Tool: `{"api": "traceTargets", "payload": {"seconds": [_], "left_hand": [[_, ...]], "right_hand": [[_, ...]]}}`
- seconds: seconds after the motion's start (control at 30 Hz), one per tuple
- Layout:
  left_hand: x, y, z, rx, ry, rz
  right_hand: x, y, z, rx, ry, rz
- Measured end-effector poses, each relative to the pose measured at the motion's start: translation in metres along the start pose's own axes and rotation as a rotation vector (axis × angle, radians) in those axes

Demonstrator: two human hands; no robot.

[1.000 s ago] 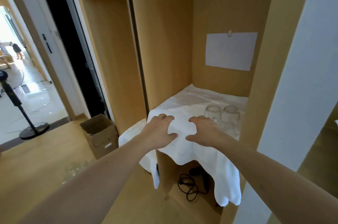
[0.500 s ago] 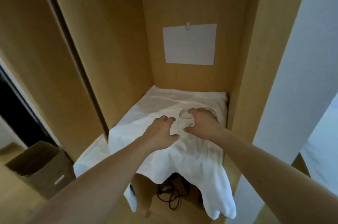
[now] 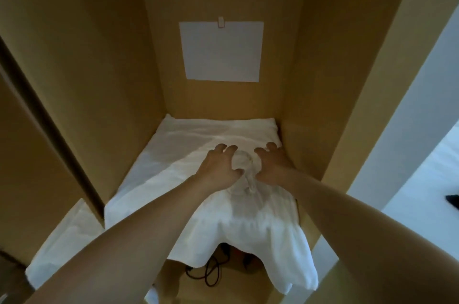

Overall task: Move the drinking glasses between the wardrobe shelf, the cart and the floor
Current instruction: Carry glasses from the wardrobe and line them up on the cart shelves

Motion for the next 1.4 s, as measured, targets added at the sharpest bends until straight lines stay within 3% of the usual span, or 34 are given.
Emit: {"api": "traceTargets", "payload": {"seconds": [0.23,0.3,0.5,0.77,0.93,1.07,1.23,1.4], "left_hand": [[0.044,-0.005,0.049,-0.045,0.176,-0.172],[0.057,-0.006,0.06,-0.03,0.253,-0.088],[0.069,-0.008,0.063,-0.014,0.274,0.076],[0.044,0.014,0.041,-0.032,0.225,0.172],[0.027,0.025,0.015,-0.073,0.317,0.293],[0.025,0.046,-0.016,-0.205,0.41,0.341],[0.033,0.089,-0.069,-0.312,0.234,0.139],[0.019,0.086,-0.116,-0.326,0.035,-0.179]], "right_hand": [[0.004,-0.004,-0.021,0.067,-0.15,-0.046],[0.004,-0.01,-0.022,0.112,-0.156,-0.077],[0.016,-0.04,-0.026,0.333,-0.131,-0.022],[0.03,-0.028,-0.055,0.327,-0.247,-0.001],[0.052,-0.034,-0.091,0.396,-0.35,0.159],[0.067,-0.041,-0.107,0.47,-0.318,0.222],[0.079,-0.041,-0.123,0.545,-0.244,0.257],[0.088,-0.048,-0.149,0.599,-0.163,0.446]]}}
Point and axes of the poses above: each hand's wrist, its own z-axis towards the middle knuckle, its own x-axis out of the palm, y = z × x, the point moved 9 cm from there along z, towards the middle knuckle, and after that the axes turned 7 degrees about -y, right-handed, at the moved point
